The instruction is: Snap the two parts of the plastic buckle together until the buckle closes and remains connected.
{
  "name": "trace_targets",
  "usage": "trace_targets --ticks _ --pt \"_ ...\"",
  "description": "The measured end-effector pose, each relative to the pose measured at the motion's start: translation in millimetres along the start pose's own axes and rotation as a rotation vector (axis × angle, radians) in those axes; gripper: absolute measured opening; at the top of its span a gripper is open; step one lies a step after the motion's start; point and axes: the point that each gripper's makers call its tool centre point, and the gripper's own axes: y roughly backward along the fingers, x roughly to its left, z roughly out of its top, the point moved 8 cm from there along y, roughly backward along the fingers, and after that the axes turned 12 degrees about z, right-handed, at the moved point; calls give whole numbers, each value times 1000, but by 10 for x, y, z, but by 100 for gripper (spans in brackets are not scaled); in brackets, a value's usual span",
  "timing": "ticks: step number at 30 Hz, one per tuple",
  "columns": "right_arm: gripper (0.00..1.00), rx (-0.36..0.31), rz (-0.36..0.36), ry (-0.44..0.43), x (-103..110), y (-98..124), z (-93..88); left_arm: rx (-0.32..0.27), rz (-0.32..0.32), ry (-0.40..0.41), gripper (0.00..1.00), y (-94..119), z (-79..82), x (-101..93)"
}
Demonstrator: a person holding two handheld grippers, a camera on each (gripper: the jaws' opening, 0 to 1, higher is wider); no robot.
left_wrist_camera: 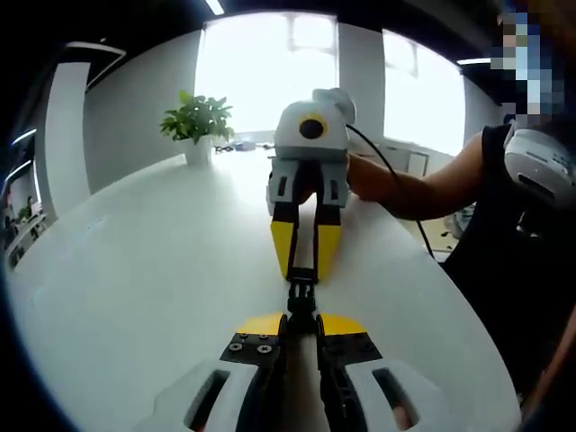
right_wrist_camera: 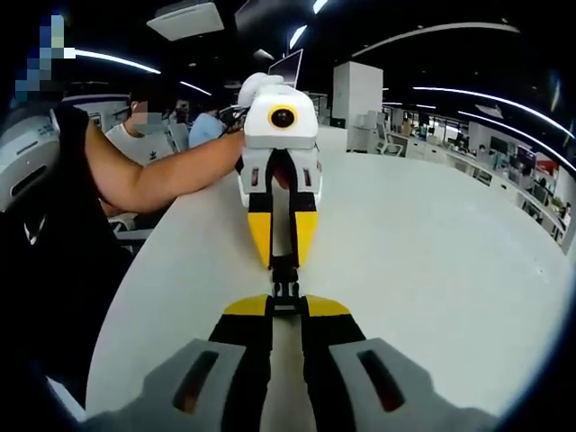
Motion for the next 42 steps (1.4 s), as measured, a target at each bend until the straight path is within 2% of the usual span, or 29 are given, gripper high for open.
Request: trace_targets --ticks 42 --pt "11 -1 11 12 4 -17 -10 -3 -6 -10 11 -29 0 -26"
